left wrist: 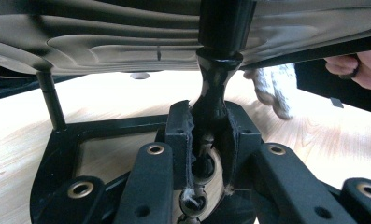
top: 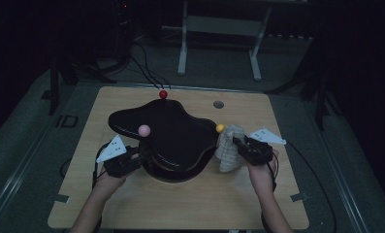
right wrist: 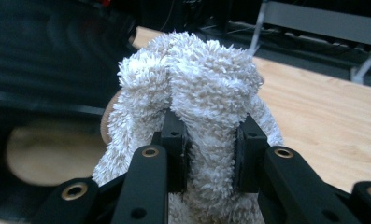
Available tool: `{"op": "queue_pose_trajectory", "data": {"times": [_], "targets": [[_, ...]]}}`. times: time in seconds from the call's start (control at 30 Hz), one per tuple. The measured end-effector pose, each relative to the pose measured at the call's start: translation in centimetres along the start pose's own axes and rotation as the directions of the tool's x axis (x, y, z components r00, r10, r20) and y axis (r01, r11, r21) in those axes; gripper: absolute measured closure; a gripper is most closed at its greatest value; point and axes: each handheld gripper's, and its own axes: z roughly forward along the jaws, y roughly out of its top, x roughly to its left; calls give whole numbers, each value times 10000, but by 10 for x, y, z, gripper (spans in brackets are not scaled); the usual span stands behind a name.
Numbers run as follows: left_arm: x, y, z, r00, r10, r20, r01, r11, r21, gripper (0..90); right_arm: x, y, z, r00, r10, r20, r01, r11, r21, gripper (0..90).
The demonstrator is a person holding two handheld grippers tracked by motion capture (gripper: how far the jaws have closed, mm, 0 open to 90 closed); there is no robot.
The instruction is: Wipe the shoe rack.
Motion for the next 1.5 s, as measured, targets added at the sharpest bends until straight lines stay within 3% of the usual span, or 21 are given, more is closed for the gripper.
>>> {"op": "queue_pose_trajectory", "data": {"times": [0.13,0.27,0.43,0.67,0.73,0.87,1.0,1.2,1.37,1.5], "targets": [[2,-1,0,9998,-116,145,118,9999,-94,749,-3,1,7,9998,188,33,-188,9998,-21,710],[2,-1,0,9998,-84,176,85,9999,-83,749,0,-9,19,9999,135,22,-136,9993,355,711],[2,0,0,9998,64,187,-64,10000,3,749,9,-26,32,9993,-345,-118,356,9934,1090,711],[2,-1,0,9998,71,196,-71,10000,7,749,-4,-14,21,9998,123,168,-131,9987,491,710],[2,-1,0,9997,67,229,-67,10000,-2,749,-4,-13,21,9995,318,57,-320,9989,350,710],[2,-1,0,9997,78,233,-78,10000,21,749,12,-25,30,9995,-220,-236,239,9963,826,712],[2,0,0,9997,78,236,-79,10000,29,749,19,-38,35,9988,-248,-422,296,9926,1181,712],[2,0,0,9997,73,239,-74,10000,32,749,36,-49,47,9910,-600,-1193,770,9867,1434,710],[2,-1,0,9997,75,240,-75,10000,4,749,40,-46,61,9910,-790,-1083,904,9903,1052,709],[1,-1,0,9997,72,226,-72,10000,3,749,45,-61,83,9884,-920,-1205,1092,9834,1451,710]]}}
